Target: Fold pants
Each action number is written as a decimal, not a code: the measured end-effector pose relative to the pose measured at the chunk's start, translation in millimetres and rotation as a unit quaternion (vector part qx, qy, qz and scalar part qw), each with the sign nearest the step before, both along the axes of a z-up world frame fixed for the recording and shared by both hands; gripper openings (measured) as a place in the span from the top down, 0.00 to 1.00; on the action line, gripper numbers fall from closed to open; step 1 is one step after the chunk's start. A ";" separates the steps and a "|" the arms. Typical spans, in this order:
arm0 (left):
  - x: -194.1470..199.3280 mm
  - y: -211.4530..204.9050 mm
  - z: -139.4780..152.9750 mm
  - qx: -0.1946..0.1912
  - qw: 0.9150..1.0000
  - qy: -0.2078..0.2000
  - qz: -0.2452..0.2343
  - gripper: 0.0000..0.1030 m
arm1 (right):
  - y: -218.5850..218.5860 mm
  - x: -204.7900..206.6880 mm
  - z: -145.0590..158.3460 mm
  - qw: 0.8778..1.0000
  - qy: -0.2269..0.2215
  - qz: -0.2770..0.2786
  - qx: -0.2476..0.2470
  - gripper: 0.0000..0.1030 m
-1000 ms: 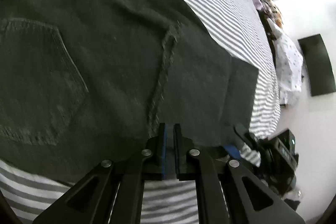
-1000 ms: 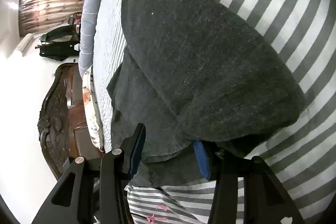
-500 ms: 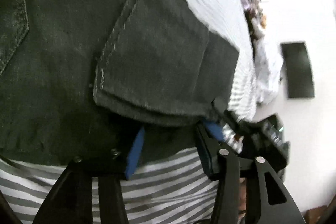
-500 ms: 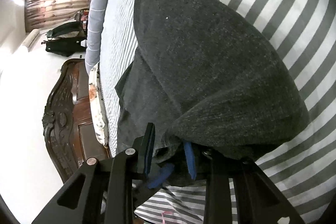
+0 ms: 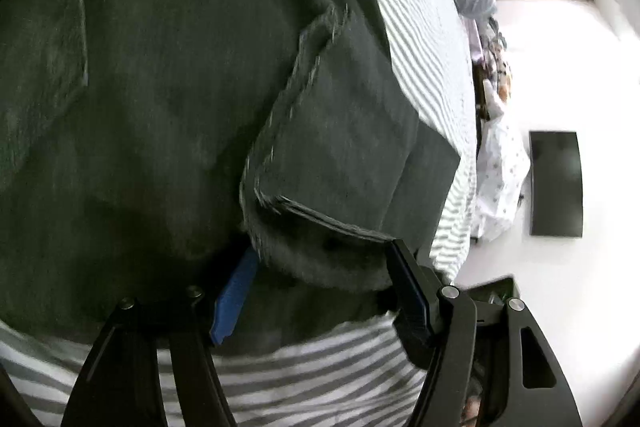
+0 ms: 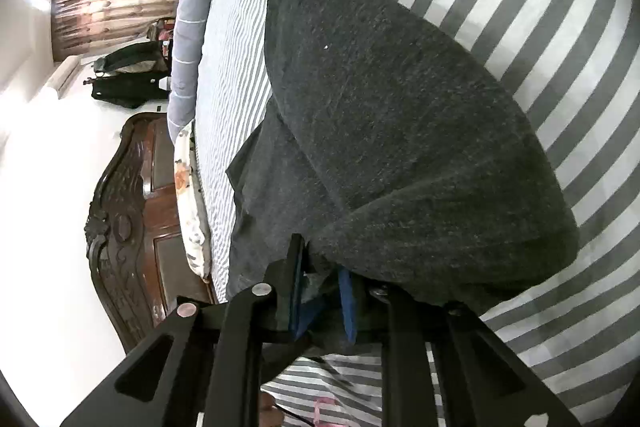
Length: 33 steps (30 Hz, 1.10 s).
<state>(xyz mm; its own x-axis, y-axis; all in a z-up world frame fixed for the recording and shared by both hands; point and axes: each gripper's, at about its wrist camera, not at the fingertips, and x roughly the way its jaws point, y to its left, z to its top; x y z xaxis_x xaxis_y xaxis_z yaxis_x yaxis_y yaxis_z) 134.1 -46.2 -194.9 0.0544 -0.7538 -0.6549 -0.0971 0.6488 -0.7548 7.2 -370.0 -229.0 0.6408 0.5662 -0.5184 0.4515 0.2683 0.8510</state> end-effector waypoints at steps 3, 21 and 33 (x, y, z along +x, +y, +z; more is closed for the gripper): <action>12.2 -2.1 2.3 -0.003 1.000 -0.001 0.011 0.35 | -0.8 -0.3 -0.7 1.000 0.002 0.000 0.001 0.84; 17.3 -12.6 9.7 0.036 0.999 -0.018 0.020 0.95 | 1.1 -6.8 -16.7 0.998 0.053 -0.011 -0.026 0.61; -1.0 -24.0 36.3 0.074 0.993 -0.084 -0.020 0.95 | -9.3 -11.3 22.5 0.977 0.077 0.010 -0.200 0.77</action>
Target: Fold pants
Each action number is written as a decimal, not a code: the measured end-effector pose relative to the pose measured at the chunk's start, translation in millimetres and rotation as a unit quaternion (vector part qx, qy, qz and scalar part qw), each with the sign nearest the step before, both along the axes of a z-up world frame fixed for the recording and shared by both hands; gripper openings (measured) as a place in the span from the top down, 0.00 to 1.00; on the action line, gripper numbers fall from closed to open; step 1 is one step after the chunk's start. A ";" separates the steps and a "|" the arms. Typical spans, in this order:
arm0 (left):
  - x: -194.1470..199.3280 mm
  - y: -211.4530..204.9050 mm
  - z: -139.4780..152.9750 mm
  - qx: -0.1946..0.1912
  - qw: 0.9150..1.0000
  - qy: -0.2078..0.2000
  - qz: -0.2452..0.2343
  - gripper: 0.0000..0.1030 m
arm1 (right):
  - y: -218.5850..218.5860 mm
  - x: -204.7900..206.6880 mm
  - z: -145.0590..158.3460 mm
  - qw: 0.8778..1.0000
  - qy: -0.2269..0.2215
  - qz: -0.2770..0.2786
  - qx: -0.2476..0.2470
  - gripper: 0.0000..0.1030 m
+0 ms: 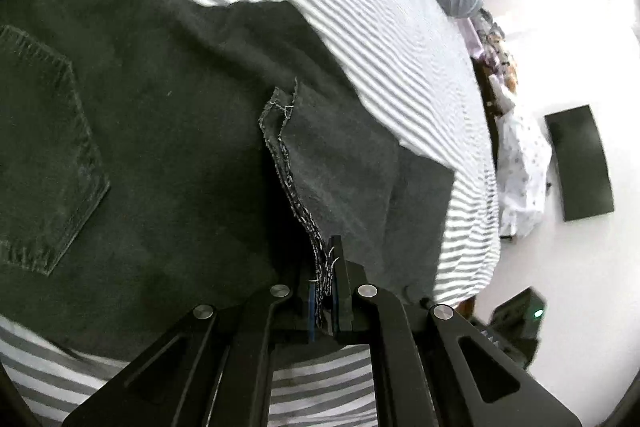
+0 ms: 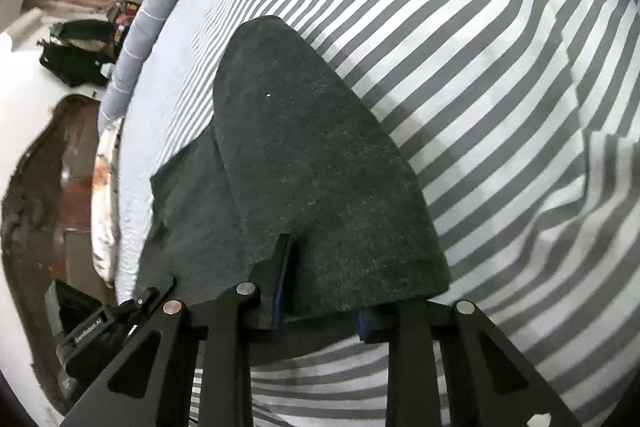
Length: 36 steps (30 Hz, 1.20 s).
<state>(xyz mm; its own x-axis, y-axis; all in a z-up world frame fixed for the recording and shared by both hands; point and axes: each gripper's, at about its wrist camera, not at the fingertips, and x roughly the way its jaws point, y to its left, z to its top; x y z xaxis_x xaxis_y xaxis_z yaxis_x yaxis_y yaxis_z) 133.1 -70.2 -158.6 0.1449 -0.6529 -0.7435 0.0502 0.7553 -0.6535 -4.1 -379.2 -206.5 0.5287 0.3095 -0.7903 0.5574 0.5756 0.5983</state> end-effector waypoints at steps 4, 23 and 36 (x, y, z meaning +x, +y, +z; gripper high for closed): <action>-4.1 4.8 -12.8 0.022 1.000 0.002 -0.007 0.95 | 7.0 4.2 4.8 0.998 0.021 0.031 -0.046 0.77; -21.1 -32.7 36.3 0.228 0.951 -0.191 -0.080 0.87 | 34.0 0.3 18.5 0.973 0.117 0.154 -0.125 0.46; 1.0 -59.6 11.2 0.247 0.947 -0.181 -0.099 0.83 | 36.3 67.4 54.9 0.921 0.028 0.222 -0.319 0.46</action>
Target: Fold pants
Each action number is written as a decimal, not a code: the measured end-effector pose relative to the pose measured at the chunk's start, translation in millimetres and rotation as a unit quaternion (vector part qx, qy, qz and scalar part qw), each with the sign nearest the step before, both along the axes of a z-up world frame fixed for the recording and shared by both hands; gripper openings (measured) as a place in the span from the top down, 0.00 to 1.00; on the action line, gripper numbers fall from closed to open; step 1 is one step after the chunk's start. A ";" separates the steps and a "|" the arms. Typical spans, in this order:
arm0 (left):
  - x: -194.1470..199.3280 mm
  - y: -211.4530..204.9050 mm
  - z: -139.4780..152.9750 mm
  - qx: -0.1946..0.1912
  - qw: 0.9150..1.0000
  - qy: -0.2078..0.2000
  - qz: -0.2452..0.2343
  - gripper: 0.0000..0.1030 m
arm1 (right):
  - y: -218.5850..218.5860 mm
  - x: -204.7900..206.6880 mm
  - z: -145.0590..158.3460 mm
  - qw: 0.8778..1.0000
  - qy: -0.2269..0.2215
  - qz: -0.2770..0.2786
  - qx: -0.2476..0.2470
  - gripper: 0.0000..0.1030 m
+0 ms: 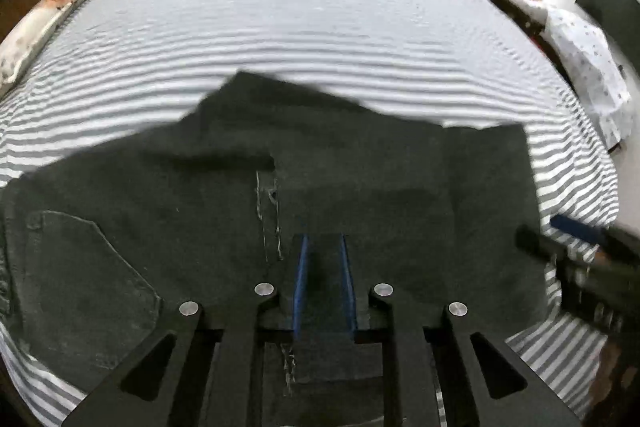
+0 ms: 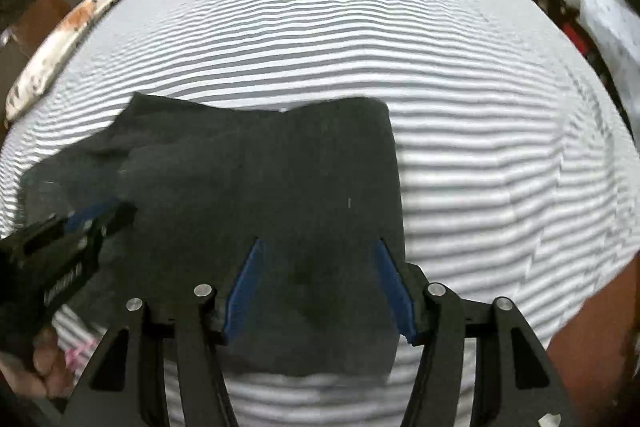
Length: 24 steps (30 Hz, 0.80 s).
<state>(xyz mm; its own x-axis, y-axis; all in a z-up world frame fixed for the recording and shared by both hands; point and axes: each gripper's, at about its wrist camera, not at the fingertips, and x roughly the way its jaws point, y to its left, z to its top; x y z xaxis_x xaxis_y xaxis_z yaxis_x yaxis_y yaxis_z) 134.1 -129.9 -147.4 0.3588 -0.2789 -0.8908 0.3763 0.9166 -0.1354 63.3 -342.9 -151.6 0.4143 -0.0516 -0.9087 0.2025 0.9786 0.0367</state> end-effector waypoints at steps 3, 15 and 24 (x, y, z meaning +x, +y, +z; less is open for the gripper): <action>-4.7 -0.6 -11.4 0.016 1.000 -0.004 -0.014 0.83 | -0.5 20.3 -17.0 1.000 0.018 0.001 -0.007 0.46; -19.1 -2.9 -11.9 0.037 0.998 -0.014 -0.041 0.82 | 3.0 10.0 -31.8 0.999 0.037 0.008 -0.001 0.43; -52.8 5.4 -17.5 0.064 0.996 -0.015 -0.059 0.81 | 16.8 -28.9 -36.3 0.998 0.061 0.011 0.002 0.41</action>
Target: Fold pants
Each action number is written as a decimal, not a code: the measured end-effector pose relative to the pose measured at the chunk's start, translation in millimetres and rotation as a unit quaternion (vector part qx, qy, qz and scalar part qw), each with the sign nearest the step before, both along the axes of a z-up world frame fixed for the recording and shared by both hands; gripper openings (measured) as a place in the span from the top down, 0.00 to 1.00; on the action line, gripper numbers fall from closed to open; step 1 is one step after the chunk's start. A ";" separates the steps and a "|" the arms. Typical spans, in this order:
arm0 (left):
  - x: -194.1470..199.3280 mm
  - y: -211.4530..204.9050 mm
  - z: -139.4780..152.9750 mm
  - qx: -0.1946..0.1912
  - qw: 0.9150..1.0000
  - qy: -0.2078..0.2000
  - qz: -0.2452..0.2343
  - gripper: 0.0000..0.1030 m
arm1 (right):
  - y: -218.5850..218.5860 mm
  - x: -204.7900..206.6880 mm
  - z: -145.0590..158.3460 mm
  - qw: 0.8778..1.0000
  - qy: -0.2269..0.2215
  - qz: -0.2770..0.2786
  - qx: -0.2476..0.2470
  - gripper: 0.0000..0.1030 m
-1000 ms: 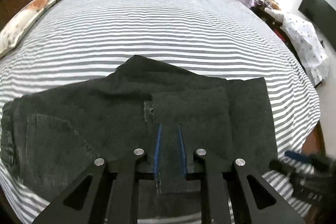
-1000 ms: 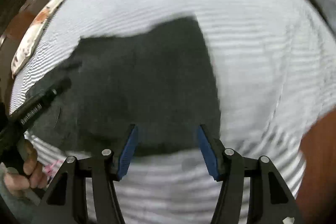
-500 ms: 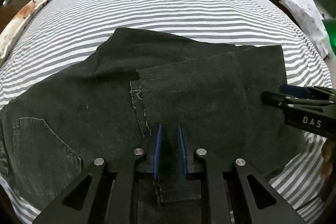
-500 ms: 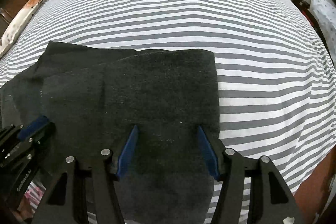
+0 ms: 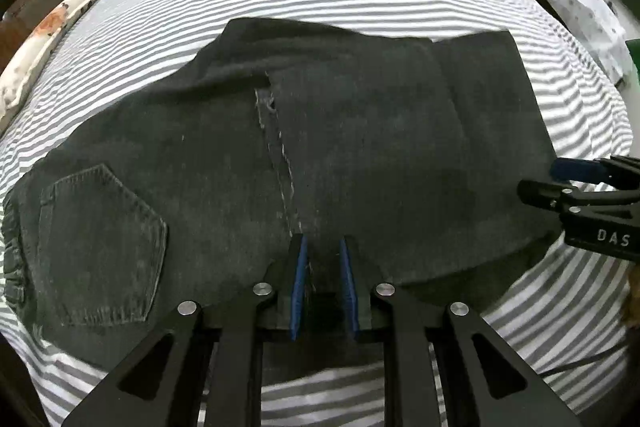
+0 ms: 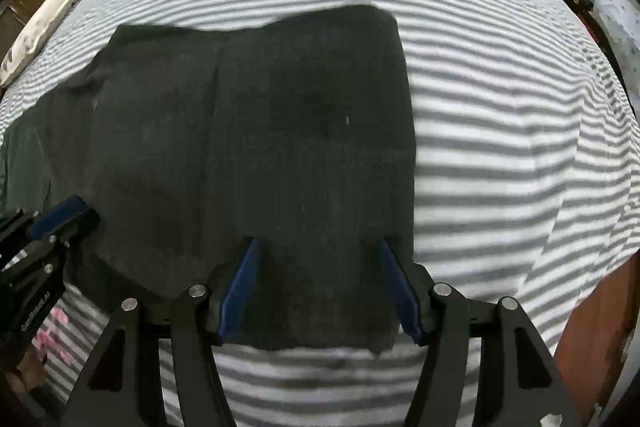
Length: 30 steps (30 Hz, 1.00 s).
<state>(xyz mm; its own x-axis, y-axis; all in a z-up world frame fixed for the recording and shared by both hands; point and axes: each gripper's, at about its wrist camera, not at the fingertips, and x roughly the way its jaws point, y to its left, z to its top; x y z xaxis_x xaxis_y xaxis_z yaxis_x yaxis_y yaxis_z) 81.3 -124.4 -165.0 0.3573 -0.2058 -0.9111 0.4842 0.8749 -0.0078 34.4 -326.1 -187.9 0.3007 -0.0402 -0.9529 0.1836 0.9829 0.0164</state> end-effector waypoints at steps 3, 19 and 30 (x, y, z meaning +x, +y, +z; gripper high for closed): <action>0.3 2.2 -2.4 -0.006 1.000 0.008 0.006 0.80 | 2.5 -13.6 -2.5 1.000 0.005 0.002 -0.002 0.40; 76.3 202.6 100.1 -0.134 0.981 -0.011 0.142 0.51 | 2.0 -32.7 16.1 0.997 -0.059 -0.029 0.035 0.30; 81.3 395.3 31.6 -0.291 0.891 0.117 0.328 0.50 | 26.9 -39.2 29.4 0.996 -0.055 -0.041 0.056 0.29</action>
